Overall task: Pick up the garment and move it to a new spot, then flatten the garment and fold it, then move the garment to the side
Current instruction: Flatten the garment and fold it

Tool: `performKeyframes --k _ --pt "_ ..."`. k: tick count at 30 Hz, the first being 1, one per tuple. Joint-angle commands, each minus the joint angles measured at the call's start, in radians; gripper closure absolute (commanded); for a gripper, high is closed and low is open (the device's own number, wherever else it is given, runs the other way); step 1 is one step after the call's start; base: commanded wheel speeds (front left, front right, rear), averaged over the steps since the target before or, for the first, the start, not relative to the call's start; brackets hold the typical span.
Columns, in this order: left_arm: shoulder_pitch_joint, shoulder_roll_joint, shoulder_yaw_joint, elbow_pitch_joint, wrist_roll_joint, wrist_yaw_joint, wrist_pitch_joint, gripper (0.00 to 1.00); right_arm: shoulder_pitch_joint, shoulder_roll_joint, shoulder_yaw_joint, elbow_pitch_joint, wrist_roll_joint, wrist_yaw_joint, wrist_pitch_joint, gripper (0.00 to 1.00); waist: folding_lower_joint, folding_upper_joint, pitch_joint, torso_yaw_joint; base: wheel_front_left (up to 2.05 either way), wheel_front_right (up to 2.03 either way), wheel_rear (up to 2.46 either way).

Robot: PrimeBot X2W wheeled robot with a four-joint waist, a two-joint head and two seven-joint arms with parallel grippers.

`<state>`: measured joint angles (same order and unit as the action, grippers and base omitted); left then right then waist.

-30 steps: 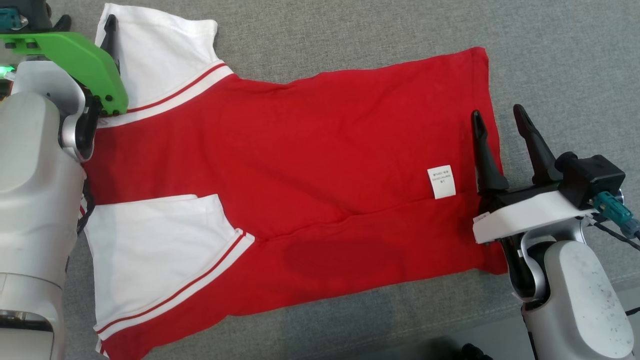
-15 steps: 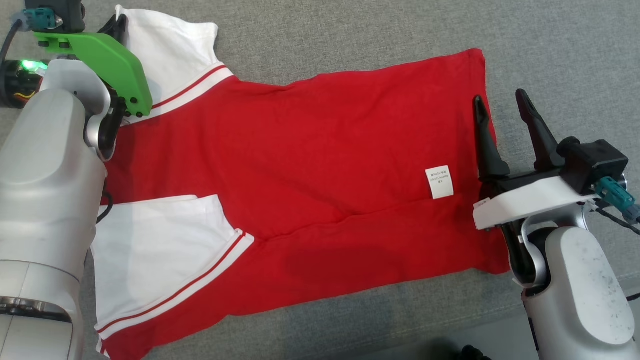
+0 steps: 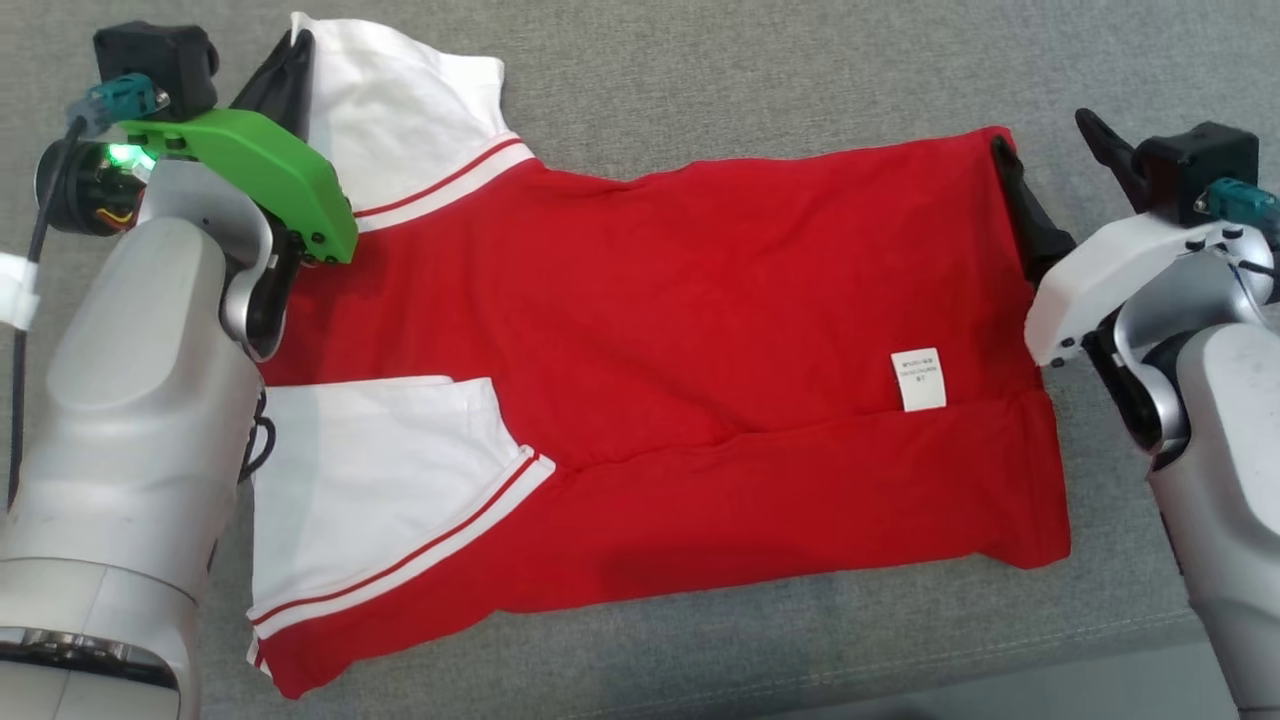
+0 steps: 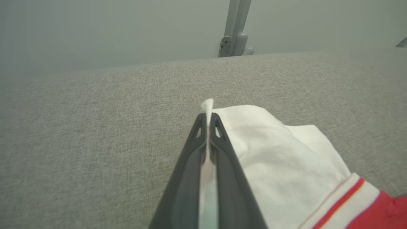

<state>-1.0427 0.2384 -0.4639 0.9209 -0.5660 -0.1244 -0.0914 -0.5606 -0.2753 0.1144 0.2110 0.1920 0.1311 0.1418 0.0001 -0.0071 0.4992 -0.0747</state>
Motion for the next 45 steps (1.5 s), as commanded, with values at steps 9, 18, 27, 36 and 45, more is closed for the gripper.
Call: performKeyframes --k 9,18,27,36,45 --pt "0.112 0.013 -0.028 -0.142 -0.035 -0.006 -0.026 1.0 -0.085 -0.095 0.076 0.164 0.076 -0.001 0.115 0.0 -0.0001 0.0071 -0.024 0.059 0.0 0.0 0.0" --pt "0.184 0.039 -0.021 -0.255 -0.055 0.018 -0.009 1.0 -0.141 -0.121 0.182 0.268 0.179 -0.001 0.132 0.26 -0.0001 0.0071 -0.036 0.071 0.0 0.0 0.0" --pt "0.258 0.069 -0.011 -0.377 -0.076 0.038 -0.014 1.0 -0.205 -0.14 0.258 0.36 0.226 -0.001 0.067 1.0 -0.0001 0.0071 -0.048 0.077 0.0 0.0 0.0" --pt "0.398 0.111 -0.006 -0.572 -0.073 0.071 -0.062 1.0 -0.189 -0.16 0.286 0.374 0.271 -0.001 -0.087 1.0 -0.0001 0.0071 -0.082 0.083 0.0 0.0 0.0" --pt "0.63 0.173 0.009 -0.824 -0.078 0.153 -0.089 1.0 0.014 -0.213 0.274 0.198 0.322 -0.001 -0.197 1.0 -0.0001 0.0071 -0.154 0.084 0.0 0.0 0.0"
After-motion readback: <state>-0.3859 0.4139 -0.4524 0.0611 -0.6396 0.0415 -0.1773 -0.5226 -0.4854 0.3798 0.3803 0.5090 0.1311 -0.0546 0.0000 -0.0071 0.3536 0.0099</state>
